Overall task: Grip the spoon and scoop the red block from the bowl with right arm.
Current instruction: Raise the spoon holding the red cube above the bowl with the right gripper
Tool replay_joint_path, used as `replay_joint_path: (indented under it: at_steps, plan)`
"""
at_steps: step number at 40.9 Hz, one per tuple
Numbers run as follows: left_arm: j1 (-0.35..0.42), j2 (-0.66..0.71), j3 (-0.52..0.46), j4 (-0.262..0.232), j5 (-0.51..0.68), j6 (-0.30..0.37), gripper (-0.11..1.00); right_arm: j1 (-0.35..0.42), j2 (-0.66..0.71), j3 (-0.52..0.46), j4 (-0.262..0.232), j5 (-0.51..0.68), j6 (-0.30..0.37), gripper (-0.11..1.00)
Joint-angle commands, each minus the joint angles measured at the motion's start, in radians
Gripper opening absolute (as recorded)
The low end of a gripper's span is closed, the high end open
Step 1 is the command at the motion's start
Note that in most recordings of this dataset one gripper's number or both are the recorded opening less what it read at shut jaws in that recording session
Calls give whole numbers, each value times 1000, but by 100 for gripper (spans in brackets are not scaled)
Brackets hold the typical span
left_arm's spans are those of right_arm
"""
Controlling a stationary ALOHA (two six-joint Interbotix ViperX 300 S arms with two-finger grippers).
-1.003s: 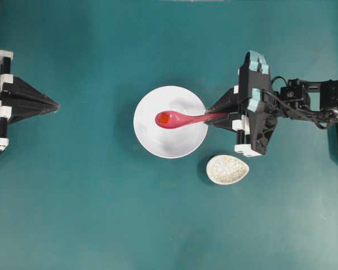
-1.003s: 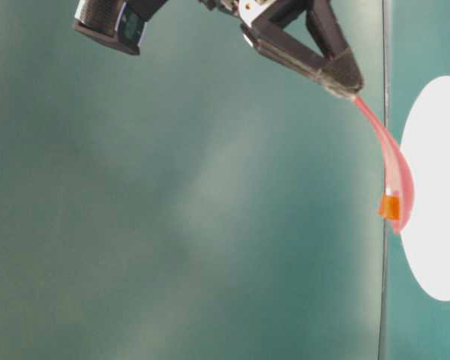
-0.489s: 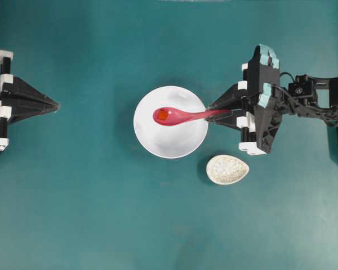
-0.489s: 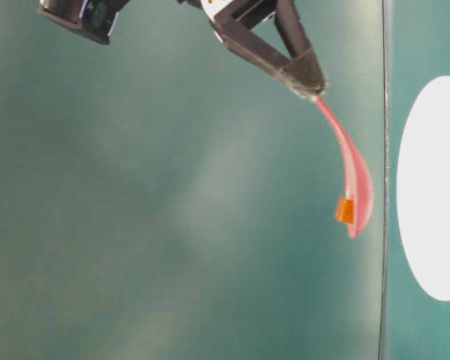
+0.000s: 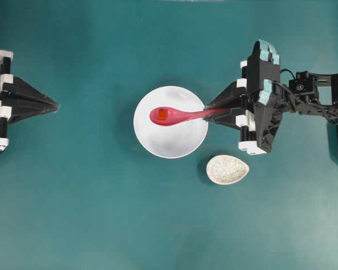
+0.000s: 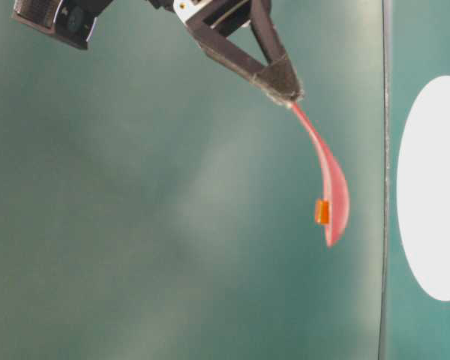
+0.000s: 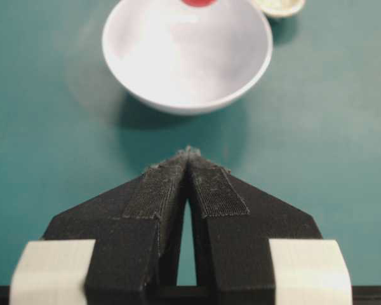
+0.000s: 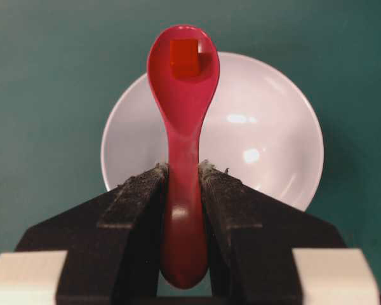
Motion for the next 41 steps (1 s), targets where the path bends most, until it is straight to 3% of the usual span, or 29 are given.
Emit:
replay_joint_path:
  at_steps: [1,41]
  plan:
    - [2,3,-12,2,-6,0,0,2,-20,-34,2,0,0,24]
    - [2,3,-12,2,-6,-2,0,0,-57,-35,2,12,0,24]
